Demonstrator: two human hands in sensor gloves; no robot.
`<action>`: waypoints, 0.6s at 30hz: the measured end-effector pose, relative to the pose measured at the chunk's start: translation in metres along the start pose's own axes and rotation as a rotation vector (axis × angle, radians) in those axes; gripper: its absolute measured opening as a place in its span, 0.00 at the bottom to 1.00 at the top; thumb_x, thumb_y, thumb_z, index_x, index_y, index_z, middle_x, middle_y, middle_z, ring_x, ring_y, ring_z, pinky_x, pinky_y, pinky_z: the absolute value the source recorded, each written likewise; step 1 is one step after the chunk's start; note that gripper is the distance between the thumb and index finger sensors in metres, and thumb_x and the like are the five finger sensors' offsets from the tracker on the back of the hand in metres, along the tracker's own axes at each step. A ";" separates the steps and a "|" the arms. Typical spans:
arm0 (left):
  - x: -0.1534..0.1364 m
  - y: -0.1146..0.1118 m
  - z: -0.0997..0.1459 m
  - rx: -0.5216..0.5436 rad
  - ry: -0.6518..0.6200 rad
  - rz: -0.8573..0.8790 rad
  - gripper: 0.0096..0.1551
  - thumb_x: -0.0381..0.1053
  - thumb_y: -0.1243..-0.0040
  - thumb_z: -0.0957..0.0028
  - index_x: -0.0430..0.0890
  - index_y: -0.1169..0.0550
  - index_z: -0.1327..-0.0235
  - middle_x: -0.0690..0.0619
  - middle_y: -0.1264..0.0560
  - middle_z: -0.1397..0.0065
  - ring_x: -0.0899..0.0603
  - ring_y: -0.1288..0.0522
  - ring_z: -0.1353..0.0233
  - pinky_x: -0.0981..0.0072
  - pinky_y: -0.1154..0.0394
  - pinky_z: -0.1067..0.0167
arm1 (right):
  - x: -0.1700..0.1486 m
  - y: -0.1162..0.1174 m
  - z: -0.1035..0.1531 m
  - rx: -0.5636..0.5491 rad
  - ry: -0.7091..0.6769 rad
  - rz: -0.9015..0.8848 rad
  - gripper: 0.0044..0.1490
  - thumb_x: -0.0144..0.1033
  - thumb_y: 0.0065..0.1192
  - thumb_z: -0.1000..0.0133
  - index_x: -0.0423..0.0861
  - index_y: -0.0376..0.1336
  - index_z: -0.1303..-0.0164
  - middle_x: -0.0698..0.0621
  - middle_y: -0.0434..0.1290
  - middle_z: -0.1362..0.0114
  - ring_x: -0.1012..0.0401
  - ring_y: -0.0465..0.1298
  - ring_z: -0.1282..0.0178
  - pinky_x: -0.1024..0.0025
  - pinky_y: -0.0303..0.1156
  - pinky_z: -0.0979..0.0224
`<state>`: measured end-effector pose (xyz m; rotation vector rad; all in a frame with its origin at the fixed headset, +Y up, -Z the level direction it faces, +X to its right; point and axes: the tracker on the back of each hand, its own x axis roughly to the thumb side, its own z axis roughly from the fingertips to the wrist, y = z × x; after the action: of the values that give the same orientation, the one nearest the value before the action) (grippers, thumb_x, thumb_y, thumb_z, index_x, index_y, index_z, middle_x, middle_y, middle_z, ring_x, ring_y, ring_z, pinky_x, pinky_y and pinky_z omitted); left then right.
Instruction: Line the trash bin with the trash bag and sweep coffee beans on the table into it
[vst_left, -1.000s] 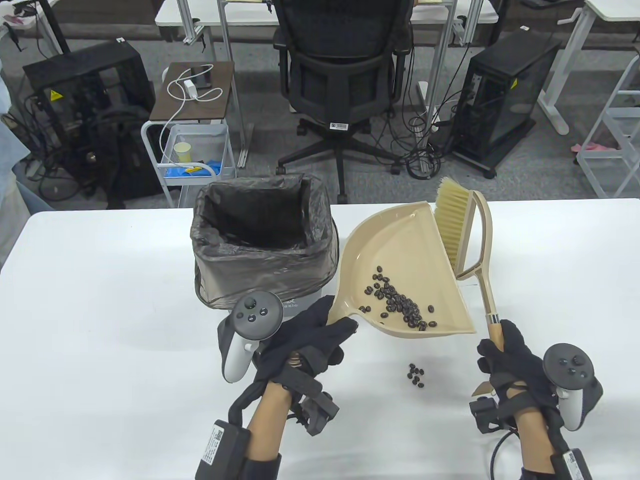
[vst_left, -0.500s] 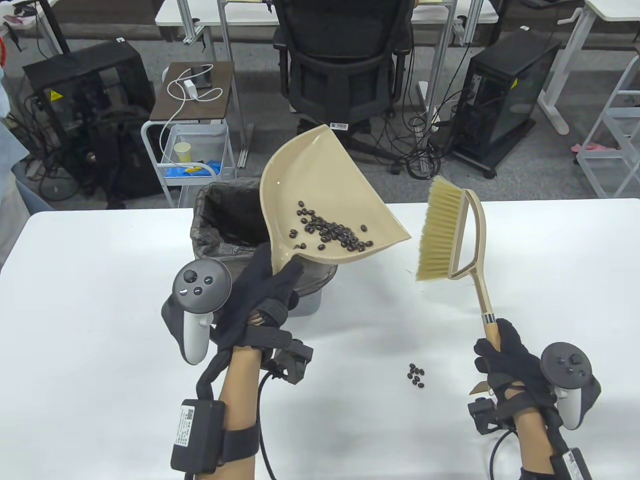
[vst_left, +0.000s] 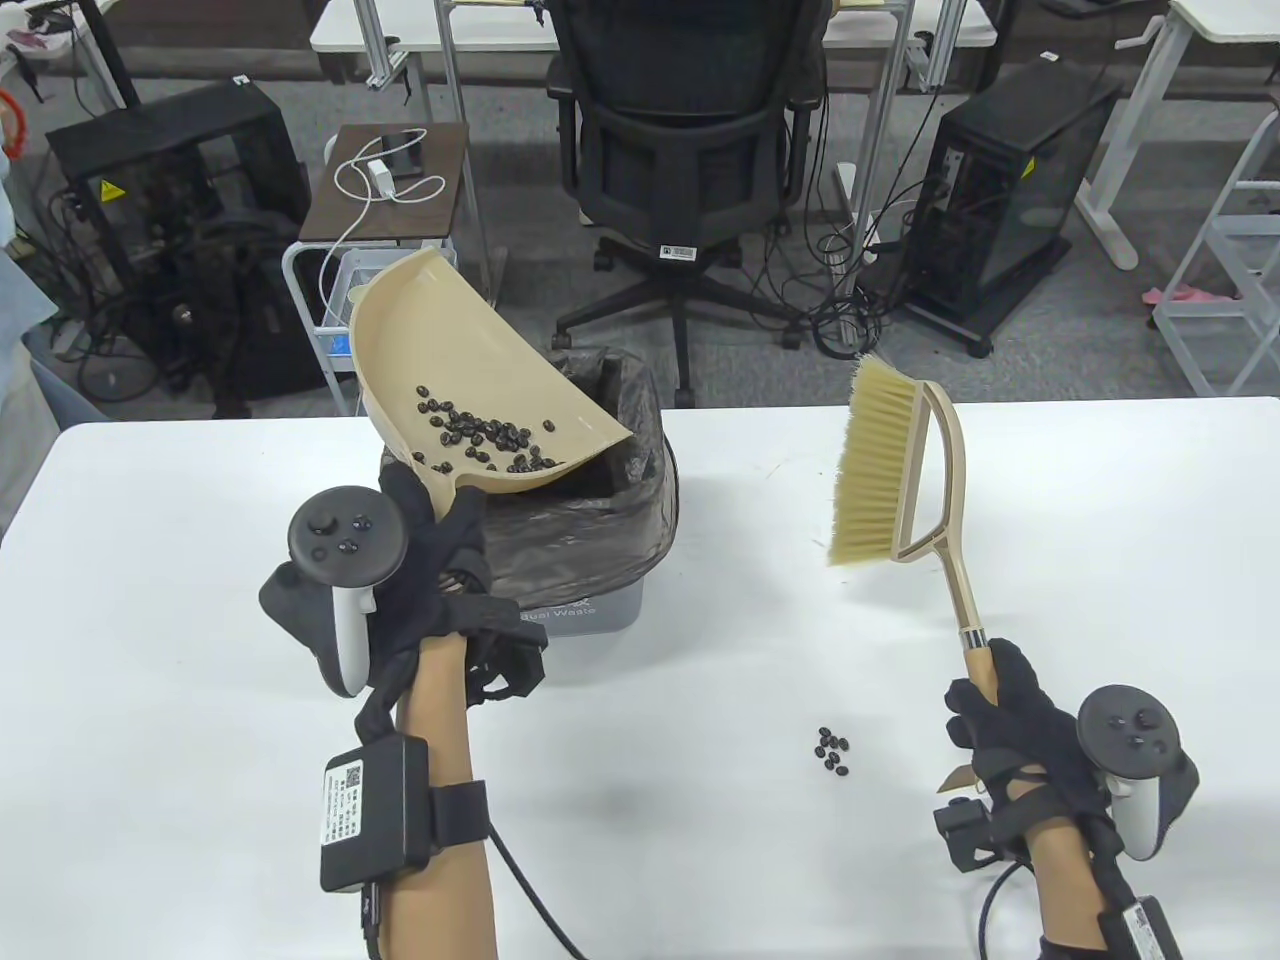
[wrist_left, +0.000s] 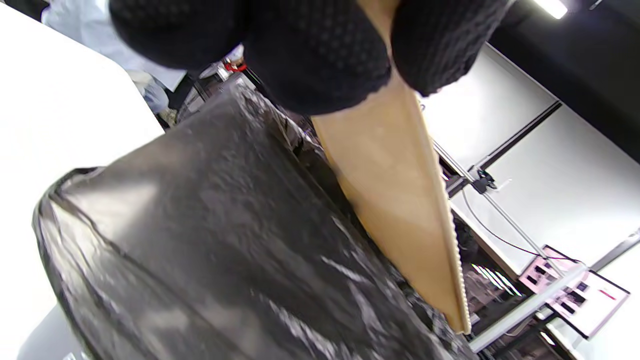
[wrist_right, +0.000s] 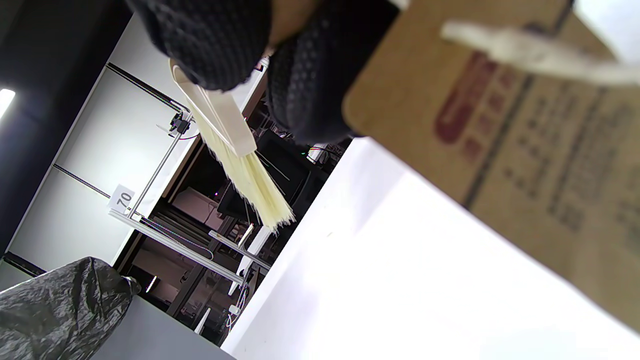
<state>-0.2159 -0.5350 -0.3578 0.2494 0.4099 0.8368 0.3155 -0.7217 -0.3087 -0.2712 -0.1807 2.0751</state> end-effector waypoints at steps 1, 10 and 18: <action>0.001 0.002 -0.001 0.014 0.005 -0.020 0.42 0.55 0.36 0.39 0.37 0.39 0.19 0.41 0.25 0.31 0.53 0.16 0.54 0.58 0.19 0.56 | 0.000 0.000 0.000 0.000 0.002 0.000 0.45 0.40 0.65 0.51 0.40 0.52 0.26 0.47 0.77 0.42 0.56 0.83 0.64 0.56 0.77 0.54; 0.001 0.003 -0.001 0.069 -0.024 -0.146 0.42 0.53 0.35 0.40 0.40 0.39 0.19 0.42 0.26 0.29 0.52 0.17 0.50 0.55 0.20 0.52 | 0.003 0.000 0.003 -0.028 -0.017 0.077 0.45 0.40 0.66 0.51 0.40 0.52 0.26 0.47 0.77 0.42 0.56 0.83 0.64 0.56 0.77 0.55; -0.001 -0.001 0.006 0.110 -0.063 -0.248 0.42 0.53 0.34 0.40 0.41 0.39 0.19 0.43 0.26 0.28 0.51 0.17 0.49 0.55 0.20 0.51 | 0.006 0.003 0.004 -0.016 -0.047 0.071 0.45 0.40 0.66 0.51 0.40 0.52 0.26 0.47 0.77 0.42 0.56 0.83 0.64 0.56 0.77 0.54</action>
<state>-0.2133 -0.5368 -0.3521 0.3191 0.4186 0.5622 0.3097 -0.7179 -0.3066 -0.2421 -0.2187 2.1522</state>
